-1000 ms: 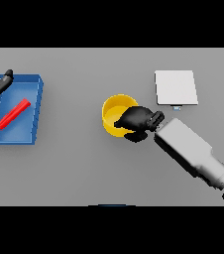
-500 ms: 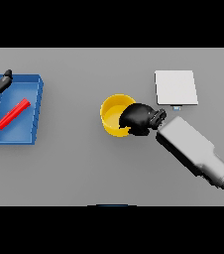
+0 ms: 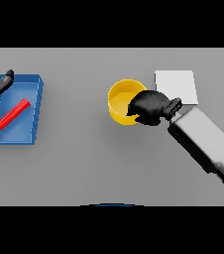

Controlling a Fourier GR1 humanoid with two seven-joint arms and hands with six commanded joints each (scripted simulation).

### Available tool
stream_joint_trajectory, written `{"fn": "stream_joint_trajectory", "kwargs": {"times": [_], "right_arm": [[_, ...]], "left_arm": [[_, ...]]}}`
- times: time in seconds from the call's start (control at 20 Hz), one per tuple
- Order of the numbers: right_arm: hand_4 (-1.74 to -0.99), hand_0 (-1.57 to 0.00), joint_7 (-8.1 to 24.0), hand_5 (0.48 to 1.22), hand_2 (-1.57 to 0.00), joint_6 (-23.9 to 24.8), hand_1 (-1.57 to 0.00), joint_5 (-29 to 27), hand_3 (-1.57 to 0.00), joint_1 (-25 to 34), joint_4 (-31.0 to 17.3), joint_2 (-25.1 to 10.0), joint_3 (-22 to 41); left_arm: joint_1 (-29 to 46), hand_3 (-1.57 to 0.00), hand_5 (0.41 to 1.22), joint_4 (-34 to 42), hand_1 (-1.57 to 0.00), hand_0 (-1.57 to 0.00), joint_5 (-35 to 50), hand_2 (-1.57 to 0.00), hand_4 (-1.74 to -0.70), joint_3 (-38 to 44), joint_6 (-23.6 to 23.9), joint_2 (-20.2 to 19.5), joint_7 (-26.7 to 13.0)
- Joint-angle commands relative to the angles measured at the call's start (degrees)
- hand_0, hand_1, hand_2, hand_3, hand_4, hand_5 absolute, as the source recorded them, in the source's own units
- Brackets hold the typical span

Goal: Pick up the red beaker and tilt it to pour out 1 green nut into yellow bowl. Pick up the yellow bowl and place it on the metallic measuring scale.

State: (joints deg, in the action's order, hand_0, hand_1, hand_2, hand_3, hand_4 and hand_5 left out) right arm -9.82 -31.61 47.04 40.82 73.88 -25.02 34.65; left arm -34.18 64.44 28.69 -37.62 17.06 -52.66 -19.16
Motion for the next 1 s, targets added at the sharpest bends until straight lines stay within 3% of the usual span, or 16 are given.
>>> {"fn": "stream_joint_trajectory", "kwargs": {"times": [0.0, 0.05, 0.25, 0.4, 0.95], "right_arm": [[-1.739, -1.56, 0.0, 1.219, -1.43, 0.5, -1.56, 0.3, -1.19, 0.7, -0.1, -0.9, -0.8], [-1.739, -1.57, 1.3, 1.22, -1.46, 1.0, -1.57, 0.3, -1.18, 0.6, 0.2, -1.4, -1.5], [-1.74, -1.56, 1.3, 1.22, -1.52, 0.9, -1.57, -0.4, -1.16, -0.8, 3.3, -3.6, -2.7], [-1.741, -1.57, 2.0, 1.22, -1.52, 2.1, -1.57, -0.1, -1.15, -0.5, 2.5, -5.4, -4.1], [-1.741, -1.57, 0.3, 1.221, -1.54, 12.9, -1.57, 1.6, -1.15, 2.6, -14.7, -6.8, -8.6]], "left_arm": [[0.0, 0.0, 0.686, -0.1, 0.0, 0.0, -0.4, 0.0, -0.72, -0.3, 0.0, 0.1, 0.0], [-0.3, 0.0, 0.686, -0.1, 0.0, 0.0, -0.1, 0.0, -0.71, -0.2, -0.3, 0.1, 0.0], [-0.3, 0.0, 0.688, 0.5, 0.0, 0.0, -0.3, 0.0, -0.72, -0.1, 0.4, -0.2, -0.7], [-0.2, 0.0, 0.704, 0.6, 0.0, 0.0, -0.4, 0.0, -0.73, -0.3, 0.6, 0.1, -0.7], [-0.1, 0.0, 0.735, 2.5, 0.0, 0.0, -0.2, 0.0, -0.73, -0.4, 1.4, -1.0, -3.5]]}}
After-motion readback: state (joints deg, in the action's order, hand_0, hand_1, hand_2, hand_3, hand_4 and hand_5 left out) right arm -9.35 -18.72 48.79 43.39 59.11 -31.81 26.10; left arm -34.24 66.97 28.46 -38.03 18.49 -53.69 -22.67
